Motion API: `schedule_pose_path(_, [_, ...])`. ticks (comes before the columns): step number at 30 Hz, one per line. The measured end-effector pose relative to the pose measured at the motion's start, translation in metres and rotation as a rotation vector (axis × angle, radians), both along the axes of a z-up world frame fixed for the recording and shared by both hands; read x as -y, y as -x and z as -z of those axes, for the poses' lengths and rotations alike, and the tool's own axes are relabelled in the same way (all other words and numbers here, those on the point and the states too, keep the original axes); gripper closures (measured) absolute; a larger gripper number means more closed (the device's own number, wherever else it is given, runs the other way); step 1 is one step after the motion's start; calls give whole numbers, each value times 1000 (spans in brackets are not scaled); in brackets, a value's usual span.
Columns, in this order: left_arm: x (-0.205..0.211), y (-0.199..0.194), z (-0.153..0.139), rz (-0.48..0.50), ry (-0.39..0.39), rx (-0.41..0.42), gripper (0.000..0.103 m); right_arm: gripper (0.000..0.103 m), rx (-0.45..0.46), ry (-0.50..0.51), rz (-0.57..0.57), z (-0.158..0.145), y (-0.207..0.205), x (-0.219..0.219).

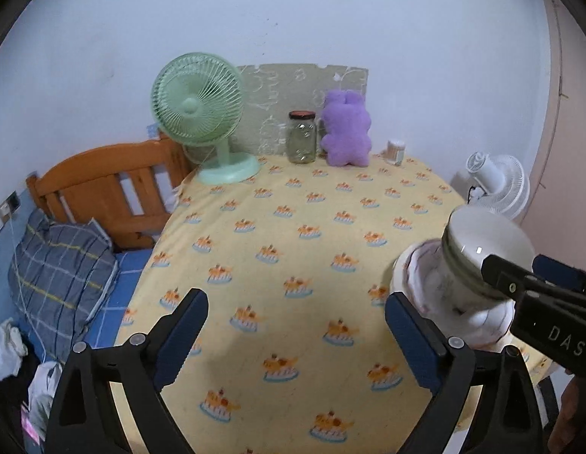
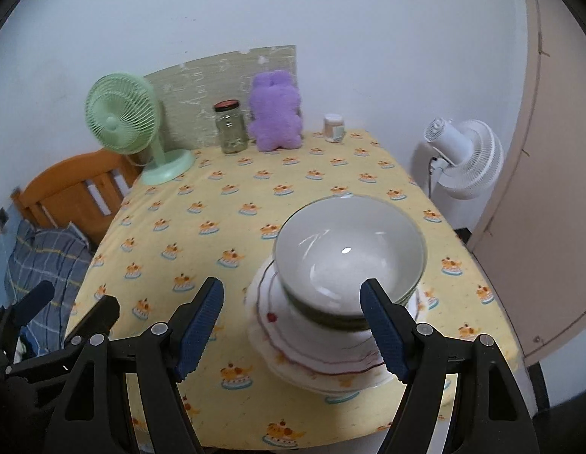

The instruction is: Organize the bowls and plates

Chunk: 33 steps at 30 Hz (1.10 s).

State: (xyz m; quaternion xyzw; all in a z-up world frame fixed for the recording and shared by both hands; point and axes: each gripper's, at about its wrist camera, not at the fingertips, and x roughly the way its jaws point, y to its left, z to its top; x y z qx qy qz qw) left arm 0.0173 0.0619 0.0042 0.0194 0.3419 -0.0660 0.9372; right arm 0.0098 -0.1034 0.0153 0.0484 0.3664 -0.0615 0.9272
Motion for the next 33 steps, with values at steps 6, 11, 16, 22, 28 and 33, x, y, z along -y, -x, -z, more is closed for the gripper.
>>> schedule_pose_path(6, [-8, 30, 13, -47, -2, 21, 6, 26, 15, -8, -26, 20, 27, -6])
schedule_pose_path(11, [-9, 50, 25, -65, -22, 20, 5, 25, 28, 2, -36, 32, 51, -8])
schedule_pose_path(16, [-12, 65, 25, -84, 3, 25, 4, 25, 43, 3, -43, 34, 69, -8])
schedule_pose_path(22, [-13, 73, 22, -100, 29, 24, 4, 22, 72, 17, -52, 27, 75, -8])
schedule_pose_path(28, [-14, 75, 16, -113, 27, 50, 4, 20, 96, 28, -61, 21, 75, -11])
schedule_pose_path(33, [-17, 74, 14, -122, 39, 54, 4, 18, 110, 38, -55, 19, 76, -13])
